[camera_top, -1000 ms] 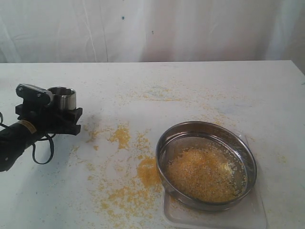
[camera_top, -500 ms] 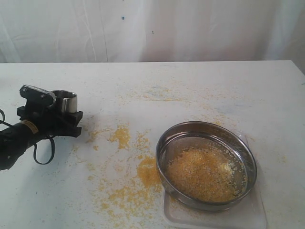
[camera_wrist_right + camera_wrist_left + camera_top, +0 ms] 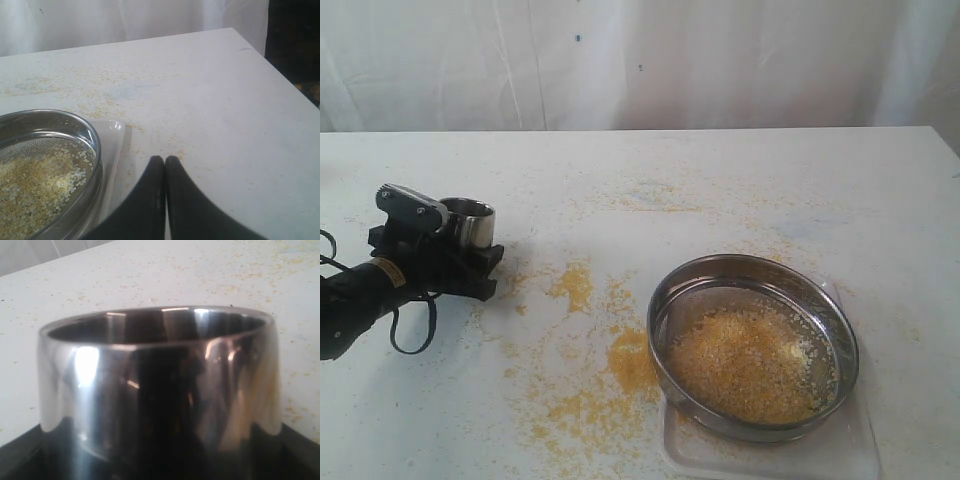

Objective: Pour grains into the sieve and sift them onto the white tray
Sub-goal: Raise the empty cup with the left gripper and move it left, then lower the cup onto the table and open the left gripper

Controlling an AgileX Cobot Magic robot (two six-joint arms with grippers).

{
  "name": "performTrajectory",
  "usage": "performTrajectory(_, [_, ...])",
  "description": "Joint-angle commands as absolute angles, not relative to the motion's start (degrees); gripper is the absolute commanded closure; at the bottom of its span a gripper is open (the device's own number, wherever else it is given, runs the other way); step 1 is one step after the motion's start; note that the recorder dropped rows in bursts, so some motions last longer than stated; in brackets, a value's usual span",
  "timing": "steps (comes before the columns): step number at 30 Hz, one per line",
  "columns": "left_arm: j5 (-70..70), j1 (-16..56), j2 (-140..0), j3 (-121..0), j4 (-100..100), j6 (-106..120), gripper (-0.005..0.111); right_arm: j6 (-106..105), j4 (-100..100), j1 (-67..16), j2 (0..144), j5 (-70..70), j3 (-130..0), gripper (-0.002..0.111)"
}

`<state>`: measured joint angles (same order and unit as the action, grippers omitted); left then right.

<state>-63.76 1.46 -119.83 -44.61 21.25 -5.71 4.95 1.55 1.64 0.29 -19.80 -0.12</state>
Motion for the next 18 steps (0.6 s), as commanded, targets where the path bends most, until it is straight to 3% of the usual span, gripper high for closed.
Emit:
performTrajectory(1, [-63.3, 1.3, -119.5, -44.8, 21.5, -5.8, 0.042, 4.8, 1.8, 1.8, 0.0, -19.5, 0.0, 0.108])
performTrajectory(5, [-62.9, 1.3, -119.5, -44.8, 21.5, -5.3, 0.024, 4.8, 1.8, 1.8, 0.0, -19.5, 0.0, 0.108])
performTrajectory(8, [-63.6, 1.3, -119.5, -44.8, 21.5, -2.8, 0.016, 4.8, 1.8, 1.8, 0.0, -19.5, 0.0, 0.108])
performTrajectory(18, [-67.3, 1.3, -112.3, -44.7, 27.9, -8.4, 0.014, 4.8, 1.8, 1.8, 0.0, -19.5, 0.0, 0.108])
